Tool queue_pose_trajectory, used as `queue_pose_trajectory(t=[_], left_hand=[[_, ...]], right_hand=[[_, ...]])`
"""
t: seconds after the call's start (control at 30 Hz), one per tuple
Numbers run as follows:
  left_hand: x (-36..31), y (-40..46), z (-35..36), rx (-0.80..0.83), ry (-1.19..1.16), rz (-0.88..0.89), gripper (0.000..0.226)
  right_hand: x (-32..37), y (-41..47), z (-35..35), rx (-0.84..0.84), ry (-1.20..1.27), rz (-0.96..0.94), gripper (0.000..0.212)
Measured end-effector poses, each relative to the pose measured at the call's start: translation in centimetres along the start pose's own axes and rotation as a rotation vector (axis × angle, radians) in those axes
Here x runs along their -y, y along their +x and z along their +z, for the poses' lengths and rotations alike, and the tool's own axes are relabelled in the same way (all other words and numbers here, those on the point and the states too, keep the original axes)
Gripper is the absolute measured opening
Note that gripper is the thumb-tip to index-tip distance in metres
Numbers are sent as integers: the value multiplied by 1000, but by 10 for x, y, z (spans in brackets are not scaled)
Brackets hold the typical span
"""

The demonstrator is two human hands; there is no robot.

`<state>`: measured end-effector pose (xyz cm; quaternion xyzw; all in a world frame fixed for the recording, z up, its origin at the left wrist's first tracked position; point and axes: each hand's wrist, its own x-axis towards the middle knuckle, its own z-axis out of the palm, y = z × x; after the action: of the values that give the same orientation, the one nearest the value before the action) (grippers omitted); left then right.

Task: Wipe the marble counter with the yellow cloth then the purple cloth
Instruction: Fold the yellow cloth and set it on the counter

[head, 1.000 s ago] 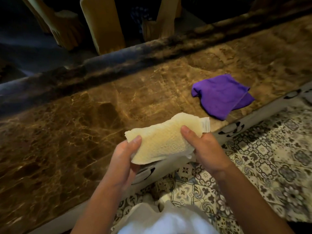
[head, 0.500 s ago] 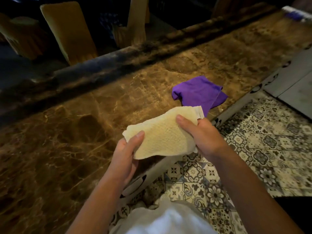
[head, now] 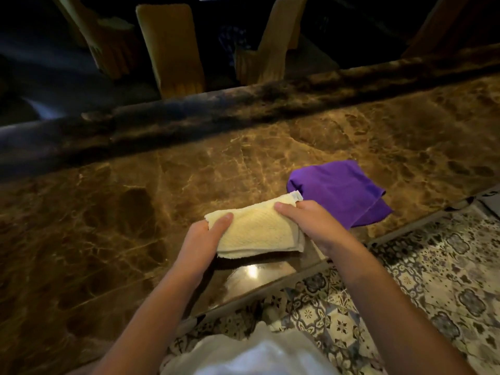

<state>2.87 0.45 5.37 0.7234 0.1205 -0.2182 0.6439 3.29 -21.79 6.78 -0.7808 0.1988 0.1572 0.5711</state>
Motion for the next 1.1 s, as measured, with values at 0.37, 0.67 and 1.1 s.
queue_pose_trajectory(t=[0.37, 0.67, 1.1], left_hand=[[-26, 50, 12, -234, -1, -139, 29], [15, 48, 4, -272, 478, -167, 35], [21, 40, -4, -353, 1137, 26, 53]], right_hand=[[17, 100, -4, 243, 59, 25, 24], [-12, 91, 5, 154, -420, -74, 44], [-2, 55, 3, -42, -850, -147, 43]])
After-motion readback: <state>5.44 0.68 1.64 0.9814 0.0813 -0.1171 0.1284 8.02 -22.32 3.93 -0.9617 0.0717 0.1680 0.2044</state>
